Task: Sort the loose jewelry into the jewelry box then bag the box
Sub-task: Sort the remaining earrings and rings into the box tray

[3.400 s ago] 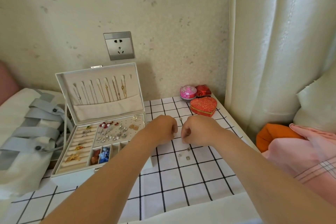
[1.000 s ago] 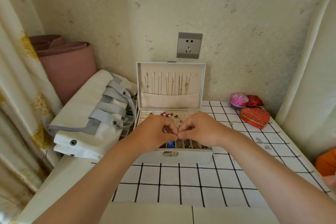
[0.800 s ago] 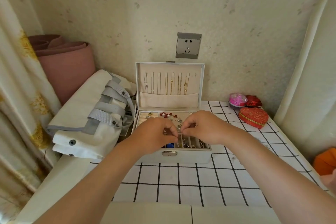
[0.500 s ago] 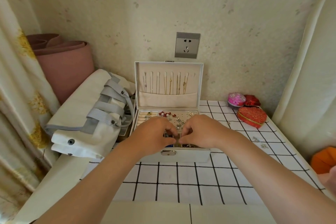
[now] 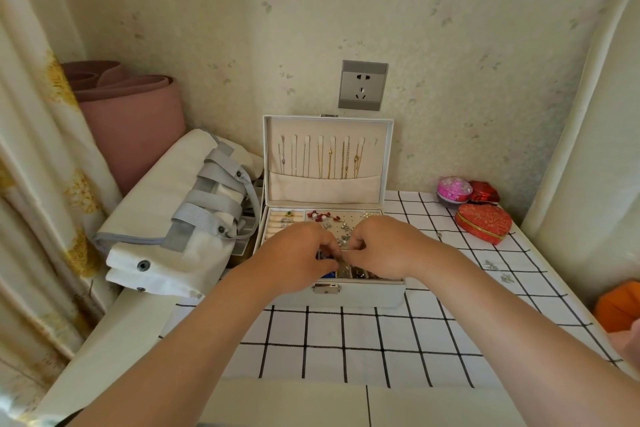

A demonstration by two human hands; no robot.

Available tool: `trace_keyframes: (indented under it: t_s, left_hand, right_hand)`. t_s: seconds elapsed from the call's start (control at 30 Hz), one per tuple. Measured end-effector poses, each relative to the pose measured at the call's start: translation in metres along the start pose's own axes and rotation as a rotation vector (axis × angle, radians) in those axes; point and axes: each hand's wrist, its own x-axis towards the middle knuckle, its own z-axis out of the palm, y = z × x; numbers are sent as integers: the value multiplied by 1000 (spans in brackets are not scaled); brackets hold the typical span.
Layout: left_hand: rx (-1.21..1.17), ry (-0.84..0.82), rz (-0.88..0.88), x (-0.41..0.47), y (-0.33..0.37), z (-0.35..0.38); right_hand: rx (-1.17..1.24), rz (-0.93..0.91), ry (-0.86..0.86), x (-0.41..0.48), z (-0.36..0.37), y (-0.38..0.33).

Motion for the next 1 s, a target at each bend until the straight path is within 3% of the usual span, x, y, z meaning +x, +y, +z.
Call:
trace_keyframes:
  t_s: [0.17,0.53,0.83,1.0]
  left_hand:
    - [34,26,10,0,-3,1]
    - [45,3,38,-1,-5,0]
    - [68,130,25,5,11,5]
    - [14,138,67,26,48,23]
  right_hand:
    - [114,-33,38,6,3,0]
    - [25,-85,-32,0,9,-7]
    - [277,-46,231,-23,-18,39]
    - [259,55,306,-45,-24,95]
